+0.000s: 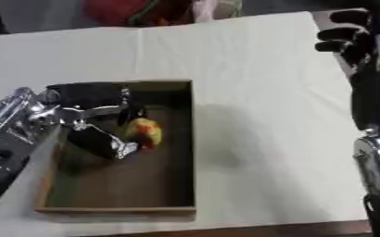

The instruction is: Pick up objects on the table and place them in the box.

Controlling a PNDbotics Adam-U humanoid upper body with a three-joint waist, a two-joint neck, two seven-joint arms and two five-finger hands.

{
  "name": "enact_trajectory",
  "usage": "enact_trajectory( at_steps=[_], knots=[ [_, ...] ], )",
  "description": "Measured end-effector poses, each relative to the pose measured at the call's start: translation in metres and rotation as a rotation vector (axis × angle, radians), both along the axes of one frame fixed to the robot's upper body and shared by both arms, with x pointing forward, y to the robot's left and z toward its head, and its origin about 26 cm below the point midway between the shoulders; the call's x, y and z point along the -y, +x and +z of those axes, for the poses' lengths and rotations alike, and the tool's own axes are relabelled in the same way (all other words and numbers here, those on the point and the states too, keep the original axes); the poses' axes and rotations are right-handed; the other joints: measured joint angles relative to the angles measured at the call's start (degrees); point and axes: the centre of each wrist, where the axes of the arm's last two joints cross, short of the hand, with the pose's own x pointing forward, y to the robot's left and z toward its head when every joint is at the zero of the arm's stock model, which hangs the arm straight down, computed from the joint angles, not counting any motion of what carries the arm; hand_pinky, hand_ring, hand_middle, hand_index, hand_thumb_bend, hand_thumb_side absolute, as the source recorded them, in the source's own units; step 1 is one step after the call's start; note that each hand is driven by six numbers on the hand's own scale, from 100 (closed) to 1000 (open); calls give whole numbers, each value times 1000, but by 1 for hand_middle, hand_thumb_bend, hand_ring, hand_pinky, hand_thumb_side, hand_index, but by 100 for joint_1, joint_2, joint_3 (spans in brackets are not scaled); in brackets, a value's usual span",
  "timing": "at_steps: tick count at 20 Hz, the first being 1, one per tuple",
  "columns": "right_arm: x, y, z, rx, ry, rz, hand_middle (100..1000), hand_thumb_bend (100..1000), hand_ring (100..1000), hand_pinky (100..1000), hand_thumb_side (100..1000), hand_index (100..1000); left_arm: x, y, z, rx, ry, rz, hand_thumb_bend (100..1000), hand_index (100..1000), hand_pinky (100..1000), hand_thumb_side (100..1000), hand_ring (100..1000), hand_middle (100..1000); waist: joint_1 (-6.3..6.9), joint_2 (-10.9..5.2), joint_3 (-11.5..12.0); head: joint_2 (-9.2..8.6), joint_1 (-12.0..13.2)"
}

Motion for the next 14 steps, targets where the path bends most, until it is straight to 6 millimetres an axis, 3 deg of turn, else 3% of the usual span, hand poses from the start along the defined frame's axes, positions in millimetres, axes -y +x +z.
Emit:
enact_trajectory(
  at_steps=[3, 5, 8, 14],
  knots=[
    [0, 0, 0, 0, 0, 0, 677, 100, 644, 627, 836, 888, 2, 3, -7, -19, 67, -11, 156, 794, 360, 636, 582, 573, 0, 0, -8, 2, 20],
    [0, 0, 0, 0, 1, -1, 677, 100, 644, 627, 837, 888, 4, 6, -12, -23, 104, -21, 254, 835, 389, 678, 618, 613, 0, 0, -10, 2, 34],
    [0, 0, 0, -1, 1, -1, 677, 100, 644, 627, 838, 888, 5, 9, -18, -13, 145, -34, 512, 920, 472, 759, 717, 718, 0, 0, -16, 3, 48],
    [0, 0, -1, -2, 8, -1, 677, 100, 644, 628, 838, 887, 5, 8, -11, 74, 177, -33, 689, 946, 560, 790, 793, 788, 0, 0, -16, 3, 59]
  ],
)
